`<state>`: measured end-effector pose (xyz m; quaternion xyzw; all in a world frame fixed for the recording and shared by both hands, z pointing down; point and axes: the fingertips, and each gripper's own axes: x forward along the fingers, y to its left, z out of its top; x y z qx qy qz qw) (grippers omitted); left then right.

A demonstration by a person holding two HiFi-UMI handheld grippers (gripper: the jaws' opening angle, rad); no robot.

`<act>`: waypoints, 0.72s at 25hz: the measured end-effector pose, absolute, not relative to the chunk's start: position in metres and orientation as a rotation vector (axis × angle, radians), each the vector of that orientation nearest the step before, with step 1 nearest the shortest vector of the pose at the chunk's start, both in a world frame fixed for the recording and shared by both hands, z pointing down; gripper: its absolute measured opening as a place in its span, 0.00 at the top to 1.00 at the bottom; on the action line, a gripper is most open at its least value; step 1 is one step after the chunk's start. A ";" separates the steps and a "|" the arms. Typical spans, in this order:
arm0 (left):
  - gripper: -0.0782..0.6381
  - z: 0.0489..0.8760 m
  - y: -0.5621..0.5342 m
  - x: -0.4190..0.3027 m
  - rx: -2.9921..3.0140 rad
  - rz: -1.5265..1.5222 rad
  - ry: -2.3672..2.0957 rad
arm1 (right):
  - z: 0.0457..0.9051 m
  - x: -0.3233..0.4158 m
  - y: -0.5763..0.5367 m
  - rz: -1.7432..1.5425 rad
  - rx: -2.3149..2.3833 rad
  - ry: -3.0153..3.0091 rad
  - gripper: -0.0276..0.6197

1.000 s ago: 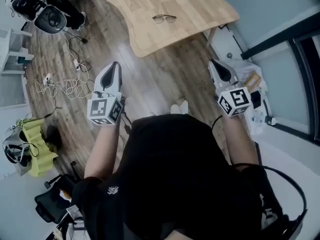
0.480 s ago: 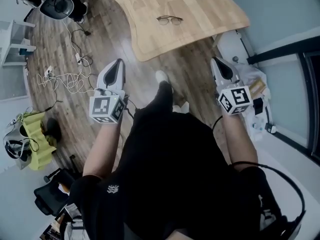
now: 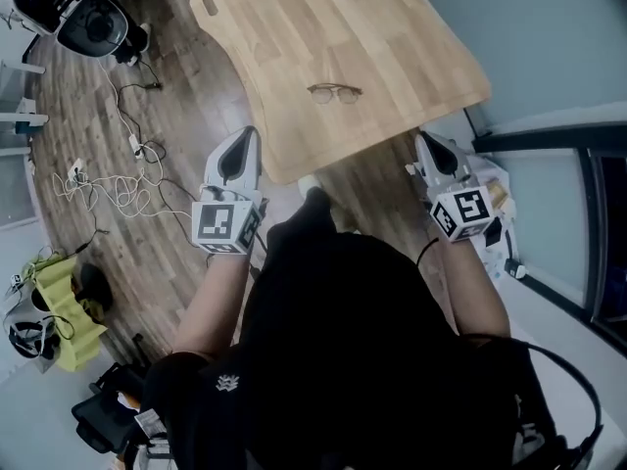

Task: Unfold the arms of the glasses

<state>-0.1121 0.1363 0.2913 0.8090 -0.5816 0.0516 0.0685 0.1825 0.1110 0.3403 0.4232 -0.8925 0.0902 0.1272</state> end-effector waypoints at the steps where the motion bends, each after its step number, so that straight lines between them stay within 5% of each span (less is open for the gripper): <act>1: 0.88 0.295 0.124 -0.115 2.436 0.160 -1.734 | 0.341 0.172 0.094 0.247 1.202 -2.586 0.95; 18: 0.88 0.336 0.002 -0.120 2.490 0.227 -1.618 | 0.421 0.048 -0.029 0.342 0.559 -2.608 0.95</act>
